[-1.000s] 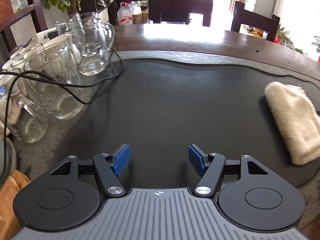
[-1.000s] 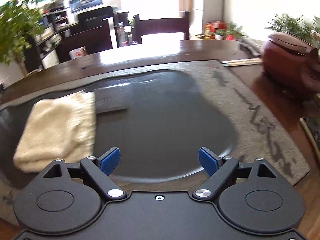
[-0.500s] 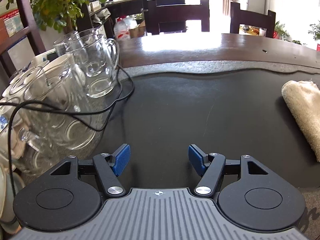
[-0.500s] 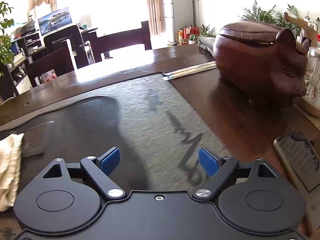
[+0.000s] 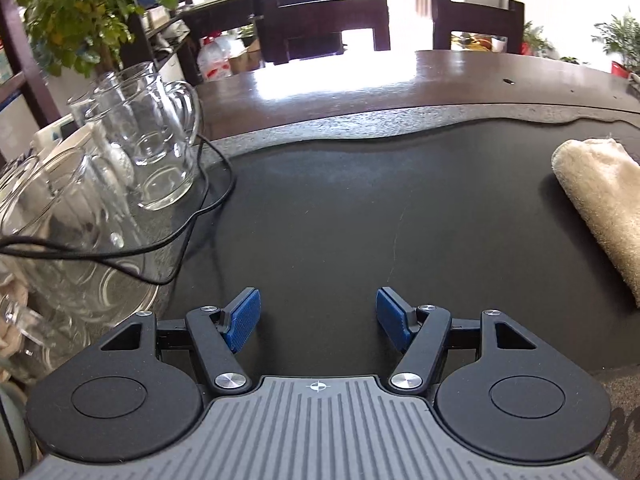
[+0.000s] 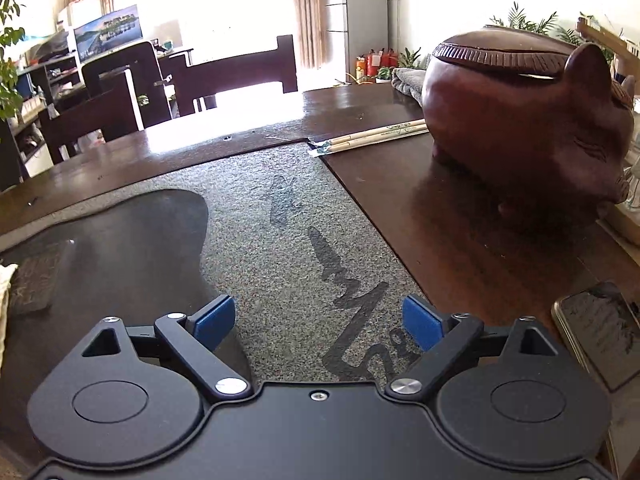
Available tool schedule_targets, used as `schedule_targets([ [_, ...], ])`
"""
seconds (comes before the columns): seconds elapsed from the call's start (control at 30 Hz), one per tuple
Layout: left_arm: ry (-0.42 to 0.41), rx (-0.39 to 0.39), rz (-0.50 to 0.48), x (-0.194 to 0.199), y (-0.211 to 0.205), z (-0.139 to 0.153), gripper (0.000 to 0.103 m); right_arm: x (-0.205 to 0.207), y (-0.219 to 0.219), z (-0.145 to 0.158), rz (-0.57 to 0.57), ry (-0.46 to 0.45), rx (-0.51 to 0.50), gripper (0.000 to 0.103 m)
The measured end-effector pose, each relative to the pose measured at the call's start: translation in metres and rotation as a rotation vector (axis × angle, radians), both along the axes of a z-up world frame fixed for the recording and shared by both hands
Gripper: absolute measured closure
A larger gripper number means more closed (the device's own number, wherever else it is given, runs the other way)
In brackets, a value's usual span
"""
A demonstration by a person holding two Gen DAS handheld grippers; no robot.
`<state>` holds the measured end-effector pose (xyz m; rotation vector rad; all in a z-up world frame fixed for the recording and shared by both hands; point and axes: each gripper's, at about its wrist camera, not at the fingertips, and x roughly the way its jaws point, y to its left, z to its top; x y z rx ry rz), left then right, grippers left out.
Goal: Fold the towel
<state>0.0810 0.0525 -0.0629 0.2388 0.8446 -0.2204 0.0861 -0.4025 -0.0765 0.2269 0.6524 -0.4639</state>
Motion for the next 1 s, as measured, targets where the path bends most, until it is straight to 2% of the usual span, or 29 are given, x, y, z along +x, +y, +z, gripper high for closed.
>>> schedule_targets([
  [0.07, 0.0, -0.01, 0.001, 0.001, 0.003, -0.001, 0.028, 0.0, 0.005, -0.001, -0.009, 0.001, -0.004, 0.0],
  [0.1, -0.002, -0.015, 0.004, 0.001, 0.004, -0.002, 0.027, 0.0, 0.007, -0.002, -0.014, 0.001, -0.007, 0.0],
  [0.27, 0.004, -0.079, -0.024, 0.003, 0.016, -0.007, 0.024, 0.001, 0.025, -0.008, -0.018, 0.026, -0.085, 0.0],
  [0.33, -0.003, -0.077, -0.061, 0.002, 0.016, -0.008, 0.023, 0.002, 0.027, -0.008, -0.032, 0.026, -0.083, 0.0],
  [0.57, -0.029, -0.092, -0.136, -0.001, 0.013, -0.015, 0.01, 0.001, 0.027, -0.008, -0.065, 0.022, -0.081, 0.0],
  [0.83, -0.062, -0.109, -0.175, -0.002, 0.011, -0.022, 0.001, 0.001, 0.028, -0.009, -0.086, 0.02, -0.081, 0.0],
  [1.0, -0.084, -0.123, -0.184, -0.001, 0.011, -0.024, 0.0, 0.0, 0.028, -0.009, -0.088, 0.021, -0.081, 0.0],
])
